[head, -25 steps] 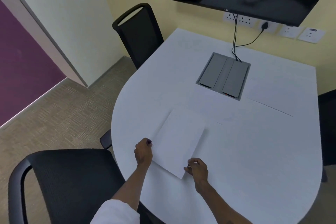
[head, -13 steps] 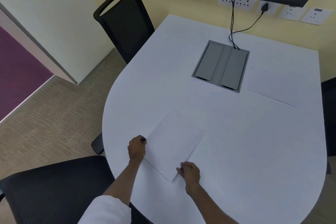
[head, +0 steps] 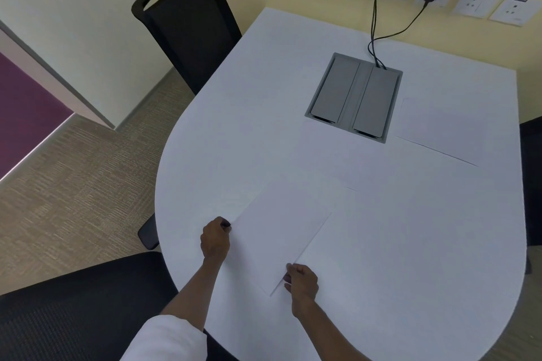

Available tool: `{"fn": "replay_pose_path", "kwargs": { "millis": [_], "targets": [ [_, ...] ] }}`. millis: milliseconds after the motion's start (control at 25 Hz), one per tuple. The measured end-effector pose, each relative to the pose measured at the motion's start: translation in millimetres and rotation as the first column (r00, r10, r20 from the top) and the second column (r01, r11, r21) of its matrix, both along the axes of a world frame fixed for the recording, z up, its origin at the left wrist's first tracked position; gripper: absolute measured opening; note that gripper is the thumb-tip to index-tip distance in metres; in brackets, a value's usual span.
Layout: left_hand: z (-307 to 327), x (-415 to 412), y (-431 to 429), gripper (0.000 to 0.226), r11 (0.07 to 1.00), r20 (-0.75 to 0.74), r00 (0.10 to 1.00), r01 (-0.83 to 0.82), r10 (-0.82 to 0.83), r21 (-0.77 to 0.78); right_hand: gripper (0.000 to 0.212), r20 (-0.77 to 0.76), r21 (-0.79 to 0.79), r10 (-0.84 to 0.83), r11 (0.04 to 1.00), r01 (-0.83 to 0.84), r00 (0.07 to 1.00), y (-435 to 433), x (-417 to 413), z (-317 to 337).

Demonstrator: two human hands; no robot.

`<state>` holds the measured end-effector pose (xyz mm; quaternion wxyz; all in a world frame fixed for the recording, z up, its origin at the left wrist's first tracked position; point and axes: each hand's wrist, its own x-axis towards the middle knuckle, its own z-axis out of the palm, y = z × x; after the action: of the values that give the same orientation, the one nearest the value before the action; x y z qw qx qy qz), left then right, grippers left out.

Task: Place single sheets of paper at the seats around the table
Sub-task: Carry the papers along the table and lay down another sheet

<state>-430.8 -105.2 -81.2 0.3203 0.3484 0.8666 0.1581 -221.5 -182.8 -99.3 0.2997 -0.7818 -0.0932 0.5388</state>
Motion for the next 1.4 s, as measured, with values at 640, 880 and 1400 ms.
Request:
{"fn": "replay_pose_path", "kwargs": {
  "millis": [640, 880, 1400],
  "targets": [
    [-11, -8, 12, 0.011, 0.999, -0.046, 0.998, 0.046, -0.046, 0.002, 0.012, 0.136, -0.064, 0.039, 0.997, -0.030, 0.990, 5, -14, -3],
    [-10, -5, 15, 0.014, 0.999, -0.068, 0.997, 0.044, -0.044, 0.000, 0.011, 0.154, -0.066, 0.037, 0.997, -0.027, 0.987, 11, -13, -7],
    [-11, -4, 11, 0.027, 0.998, -0.076, 0.996, 0.049, -0.046, 0.036, 0.013, 0.226, -0.076, 0.190, 0.981, -0.177, 0.956, 10, -12, -13]
  ]
}}
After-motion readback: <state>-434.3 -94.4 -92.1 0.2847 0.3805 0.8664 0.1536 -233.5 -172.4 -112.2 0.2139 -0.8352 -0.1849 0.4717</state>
